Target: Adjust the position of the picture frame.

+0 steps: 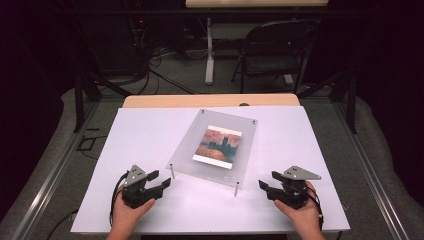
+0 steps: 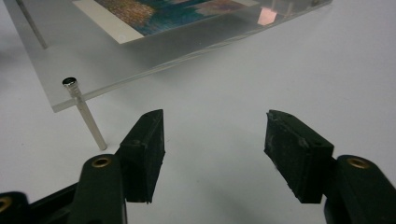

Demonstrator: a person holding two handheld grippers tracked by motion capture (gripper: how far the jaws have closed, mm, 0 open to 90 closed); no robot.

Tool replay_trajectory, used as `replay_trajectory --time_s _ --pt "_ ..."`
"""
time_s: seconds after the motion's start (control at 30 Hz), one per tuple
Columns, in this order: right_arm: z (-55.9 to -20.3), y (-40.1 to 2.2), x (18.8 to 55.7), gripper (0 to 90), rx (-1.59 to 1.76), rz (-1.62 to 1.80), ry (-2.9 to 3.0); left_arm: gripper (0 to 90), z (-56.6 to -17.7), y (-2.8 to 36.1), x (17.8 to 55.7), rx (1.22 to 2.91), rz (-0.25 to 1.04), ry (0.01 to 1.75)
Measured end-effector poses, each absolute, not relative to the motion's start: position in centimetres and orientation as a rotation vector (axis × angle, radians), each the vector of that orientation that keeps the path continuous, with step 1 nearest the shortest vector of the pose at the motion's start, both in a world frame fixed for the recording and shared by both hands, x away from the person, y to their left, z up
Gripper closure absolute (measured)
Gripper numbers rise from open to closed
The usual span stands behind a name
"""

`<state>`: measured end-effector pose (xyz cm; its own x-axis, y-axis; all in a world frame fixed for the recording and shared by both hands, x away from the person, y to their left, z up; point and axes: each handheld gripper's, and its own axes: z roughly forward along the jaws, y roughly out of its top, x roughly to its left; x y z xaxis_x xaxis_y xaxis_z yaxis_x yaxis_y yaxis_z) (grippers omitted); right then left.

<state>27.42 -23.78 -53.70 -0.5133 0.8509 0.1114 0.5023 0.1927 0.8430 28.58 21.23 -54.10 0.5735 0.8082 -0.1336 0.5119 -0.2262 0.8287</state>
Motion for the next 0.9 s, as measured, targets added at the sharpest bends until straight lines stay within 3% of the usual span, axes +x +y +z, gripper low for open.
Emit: replay_trajectory --time_s 0.33,0.5,0.9 --pt "-53.5 -24.0 26.8 44.9 1.27 1.219 2.095 46.3 -54.2 19.9 29.3 1.908 0.393 1.041" --pt "-53.6 -24.4 26.8 49.6 1.295 1.241 2.094 54.4 -54.4 19.1 29.7 1.93 0.378 1.041" --pt "-53.6 -23.5 26.5 51.4 1.24 1.243 2.116 68.0 -54.4 18.1 30.0 1.976 0.405 1.086"
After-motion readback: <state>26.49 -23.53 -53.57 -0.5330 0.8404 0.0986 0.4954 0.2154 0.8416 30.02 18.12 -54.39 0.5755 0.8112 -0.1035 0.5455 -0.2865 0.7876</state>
